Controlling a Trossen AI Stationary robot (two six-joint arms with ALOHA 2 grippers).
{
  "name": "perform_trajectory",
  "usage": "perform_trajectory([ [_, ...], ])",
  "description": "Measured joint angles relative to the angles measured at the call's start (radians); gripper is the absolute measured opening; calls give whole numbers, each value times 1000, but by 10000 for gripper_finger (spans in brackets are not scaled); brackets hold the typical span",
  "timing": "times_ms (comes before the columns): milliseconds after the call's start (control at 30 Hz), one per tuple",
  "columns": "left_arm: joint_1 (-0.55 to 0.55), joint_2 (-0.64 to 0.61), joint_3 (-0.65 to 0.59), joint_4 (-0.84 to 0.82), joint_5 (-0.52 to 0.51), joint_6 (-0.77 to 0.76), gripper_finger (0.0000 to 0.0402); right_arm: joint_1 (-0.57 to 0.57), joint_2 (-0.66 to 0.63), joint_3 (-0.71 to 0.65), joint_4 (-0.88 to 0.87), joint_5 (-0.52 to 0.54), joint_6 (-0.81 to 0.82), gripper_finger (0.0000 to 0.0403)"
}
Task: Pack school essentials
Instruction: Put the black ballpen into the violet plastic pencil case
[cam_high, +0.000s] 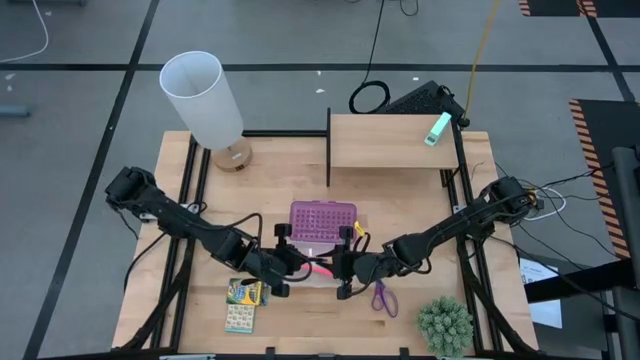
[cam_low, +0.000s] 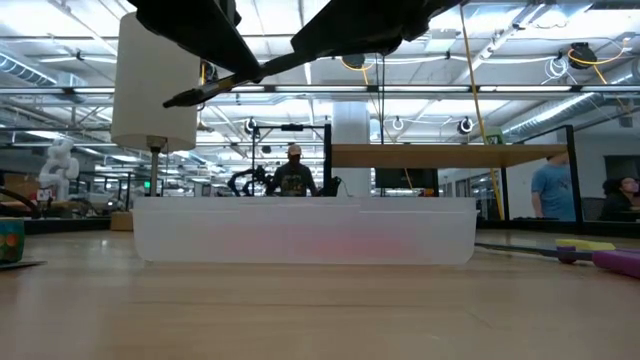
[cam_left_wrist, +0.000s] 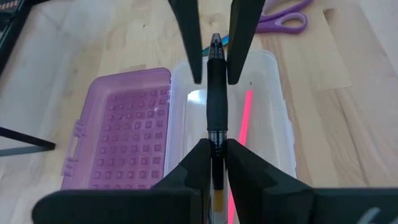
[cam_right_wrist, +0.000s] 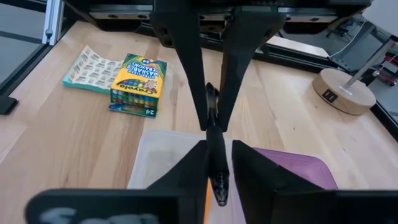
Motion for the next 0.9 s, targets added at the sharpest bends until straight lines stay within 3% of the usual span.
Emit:
perform_trajectory([
  [267, 0, 0, 0, 0, 0, 0, 47, 2, 0, 0, -7, 0, -23, 49],
  [667, 0, 0, 0, 1, 0, 2, 47, 2, 0, 0, -18, 0, -15, 167],
  [900, 0, 0, 0, 1, 0, 4, 47, 2, 0, 0, -17, -3, -15, 144],
])
